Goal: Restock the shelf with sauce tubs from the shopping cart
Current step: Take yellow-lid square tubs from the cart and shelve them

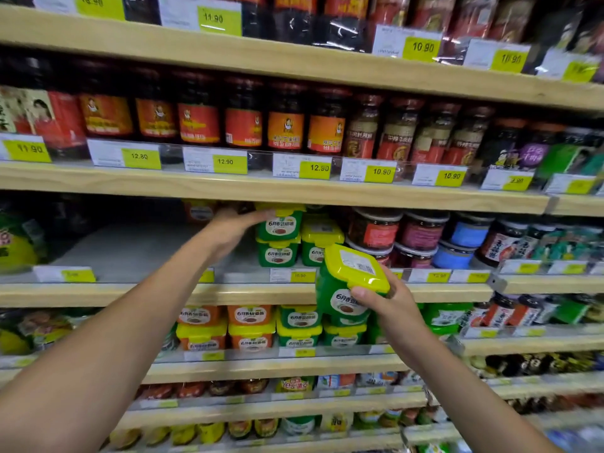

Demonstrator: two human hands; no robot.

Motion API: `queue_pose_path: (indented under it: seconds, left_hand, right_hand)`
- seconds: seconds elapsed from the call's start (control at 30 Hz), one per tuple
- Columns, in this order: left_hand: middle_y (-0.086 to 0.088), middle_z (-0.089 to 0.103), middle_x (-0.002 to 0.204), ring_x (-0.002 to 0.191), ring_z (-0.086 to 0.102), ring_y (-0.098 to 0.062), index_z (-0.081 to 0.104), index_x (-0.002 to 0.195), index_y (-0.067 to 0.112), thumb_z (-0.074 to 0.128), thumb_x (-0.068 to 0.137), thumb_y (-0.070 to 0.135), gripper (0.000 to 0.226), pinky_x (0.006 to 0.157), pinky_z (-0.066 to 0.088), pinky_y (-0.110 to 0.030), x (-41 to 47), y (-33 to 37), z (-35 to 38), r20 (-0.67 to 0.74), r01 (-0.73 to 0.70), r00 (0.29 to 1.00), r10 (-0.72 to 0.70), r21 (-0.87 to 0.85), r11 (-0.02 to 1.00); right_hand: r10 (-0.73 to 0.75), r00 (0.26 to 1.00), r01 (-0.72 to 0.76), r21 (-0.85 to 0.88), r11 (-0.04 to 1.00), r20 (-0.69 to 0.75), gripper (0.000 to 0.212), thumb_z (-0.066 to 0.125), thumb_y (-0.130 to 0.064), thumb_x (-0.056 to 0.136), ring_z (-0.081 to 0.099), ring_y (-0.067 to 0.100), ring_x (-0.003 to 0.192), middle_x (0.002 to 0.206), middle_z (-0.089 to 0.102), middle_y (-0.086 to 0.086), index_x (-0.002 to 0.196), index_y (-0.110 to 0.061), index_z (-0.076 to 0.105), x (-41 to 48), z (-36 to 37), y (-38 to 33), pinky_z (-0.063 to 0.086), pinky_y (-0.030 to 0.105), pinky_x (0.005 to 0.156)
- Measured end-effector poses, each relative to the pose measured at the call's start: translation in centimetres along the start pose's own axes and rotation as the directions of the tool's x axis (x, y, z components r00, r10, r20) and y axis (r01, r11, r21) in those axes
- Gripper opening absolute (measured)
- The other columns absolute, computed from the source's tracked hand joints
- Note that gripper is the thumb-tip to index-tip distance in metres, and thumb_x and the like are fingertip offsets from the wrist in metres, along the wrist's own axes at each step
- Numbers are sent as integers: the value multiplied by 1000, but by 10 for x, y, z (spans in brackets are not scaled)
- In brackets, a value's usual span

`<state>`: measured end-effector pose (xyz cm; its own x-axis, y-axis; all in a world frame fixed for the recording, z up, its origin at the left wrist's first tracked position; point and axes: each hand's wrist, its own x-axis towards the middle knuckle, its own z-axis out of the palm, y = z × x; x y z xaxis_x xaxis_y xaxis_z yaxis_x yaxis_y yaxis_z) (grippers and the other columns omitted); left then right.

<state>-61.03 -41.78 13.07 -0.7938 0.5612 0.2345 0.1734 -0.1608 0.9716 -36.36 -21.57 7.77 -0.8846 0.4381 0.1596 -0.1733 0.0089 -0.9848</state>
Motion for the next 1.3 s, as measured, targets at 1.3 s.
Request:
queue_pose_path:
  seconds: [1.3]
  left_hand:
    - [1, 63, 105, 96, 61, -13, 60, 108, 20, 67, 94, 17, 16, 84, 51, -30, -40, -45, 21, -429, -169, 800, 420, 510, 843]
  right_hand:
    - [56, 993, -58, -11, 998, -106, 75, 94, -34, 57, 73, 21, 102, 116, 73, 1, 120, -36, 55, 26, 9, 9, 58, 44, 90]
